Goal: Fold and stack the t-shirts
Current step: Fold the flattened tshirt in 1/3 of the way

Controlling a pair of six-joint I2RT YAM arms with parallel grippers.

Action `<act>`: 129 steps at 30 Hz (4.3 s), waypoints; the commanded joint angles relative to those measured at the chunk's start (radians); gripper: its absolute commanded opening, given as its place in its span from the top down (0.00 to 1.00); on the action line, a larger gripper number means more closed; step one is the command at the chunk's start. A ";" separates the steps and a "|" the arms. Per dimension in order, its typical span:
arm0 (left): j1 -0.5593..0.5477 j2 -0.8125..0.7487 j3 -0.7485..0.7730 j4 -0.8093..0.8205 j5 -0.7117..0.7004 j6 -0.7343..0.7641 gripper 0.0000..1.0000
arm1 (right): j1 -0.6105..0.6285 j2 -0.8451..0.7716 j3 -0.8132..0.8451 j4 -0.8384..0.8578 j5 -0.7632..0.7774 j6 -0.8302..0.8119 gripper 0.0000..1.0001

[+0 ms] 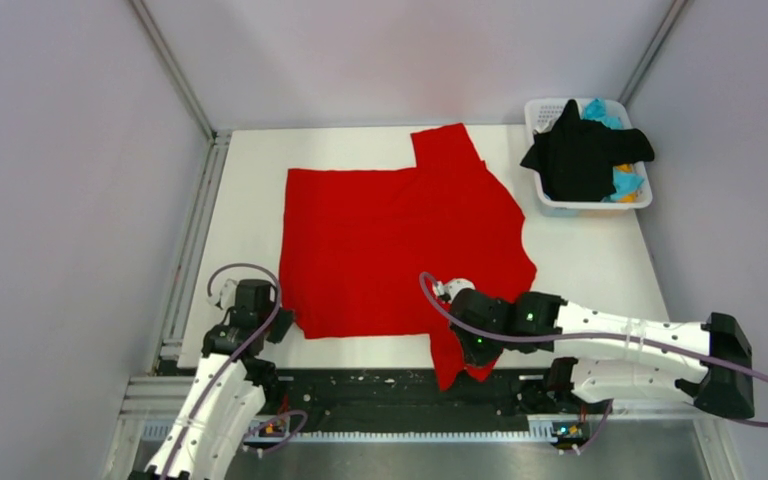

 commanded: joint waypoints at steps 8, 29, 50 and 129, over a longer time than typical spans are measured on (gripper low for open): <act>-0.002 0.136 0.089 0.205 -0.049 -0.008 1.00 | -0.093 0.058 0.123 0.250 0.510 0.000 1.00; 0.000 0.495 0.292 0.352 -0.238 -0.018 1.00 | -0.473 0.121 0.145 0.527 0.514 -0.258 1.00; 0.045 0.633 0.351 0.427 -0.293 0.021 1.00 | -0.615 0.311 0.261 0.690 0.415 -0.501 1.00; 0.045 1.023 0.480 0.479 0.099 0.306 0.01 | -0.803 0.609 0.261 0.930 -0.079 -0.255 0.01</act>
